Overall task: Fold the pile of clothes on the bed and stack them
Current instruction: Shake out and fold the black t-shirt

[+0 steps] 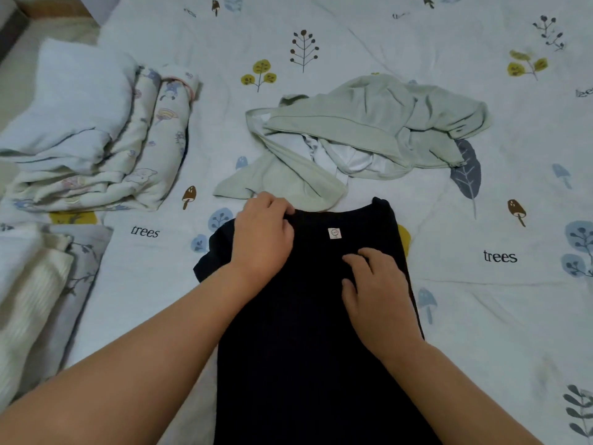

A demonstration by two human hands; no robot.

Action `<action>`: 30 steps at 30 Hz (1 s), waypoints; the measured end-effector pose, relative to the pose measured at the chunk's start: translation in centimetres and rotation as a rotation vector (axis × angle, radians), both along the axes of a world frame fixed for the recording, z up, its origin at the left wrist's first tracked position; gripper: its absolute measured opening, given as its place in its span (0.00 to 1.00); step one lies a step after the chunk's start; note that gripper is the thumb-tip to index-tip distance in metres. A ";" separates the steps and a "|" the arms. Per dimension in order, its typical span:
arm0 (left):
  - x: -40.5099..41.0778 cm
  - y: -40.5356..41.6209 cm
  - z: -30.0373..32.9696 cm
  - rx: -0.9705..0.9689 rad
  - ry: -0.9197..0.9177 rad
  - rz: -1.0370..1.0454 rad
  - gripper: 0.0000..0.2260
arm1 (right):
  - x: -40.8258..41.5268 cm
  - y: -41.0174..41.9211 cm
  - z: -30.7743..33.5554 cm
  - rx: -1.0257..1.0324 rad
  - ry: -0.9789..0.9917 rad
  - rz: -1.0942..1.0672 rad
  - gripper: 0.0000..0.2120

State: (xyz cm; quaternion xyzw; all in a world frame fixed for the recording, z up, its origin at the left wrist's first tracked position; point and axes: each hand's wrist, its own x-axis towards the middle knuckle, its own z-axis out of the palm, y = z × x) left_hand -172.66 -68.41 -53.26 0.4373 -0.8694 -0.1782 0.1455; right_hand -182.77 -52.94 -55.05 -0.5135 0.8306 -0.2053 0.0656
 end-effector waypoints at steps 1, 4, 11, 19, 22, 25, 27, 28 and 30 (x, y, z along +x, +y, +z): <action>1.0 -0.7 0.3 0.025 -0.043 0.087 0.12 | 0.6 -0.5 0.2 -0.012 -0.044 0.045 0.10; 4.4 -2.6 0.9 0.185 -0.218 0.329 0.18 | 2.8 -1.9 0.6 0.032 -0.140 0.164 0.08; 10.6 -4.6 1.8 0.887 -0.078 0.212 0.16 | 7.5 -5.3 1.5 0.172 -0.280 0.277 0.14; 10.8 -4.7 4.3 0.341 -0.468 0.137 0.08 | 9.3 -6.5 1.5 0.189 -0.603 0.114 0.10; 9.0 -2.9 6.5 0.796 -0.272 0.170 0.13 | 8.7 -6.7 1.8 0.071 -0.857 -0.087 0.07; 7.8 -1.5 8.1 1.326 -0.134 0.037 0.19 | 7.5 -6.4 1.9 -0.025 -1.005 -0.333 0.11; 7.7 -1.5 7.5 1.253 -0.122 0.011 0.18 | 6.5 -6.0 2.0 0.022 -1.090 -0.440 0.14; 7.6 -1.6 6.5 1.143 -0.116 0.059 0.16 | 6.1 -5.8 1.9 0.059 -1.100 -0.449 0.14; 7.3 -1.7 4.1 0.829 -0.146 0.176 0.11 | 5.6 -5.4 1.7 0.138 -1.028 -0.393 0.11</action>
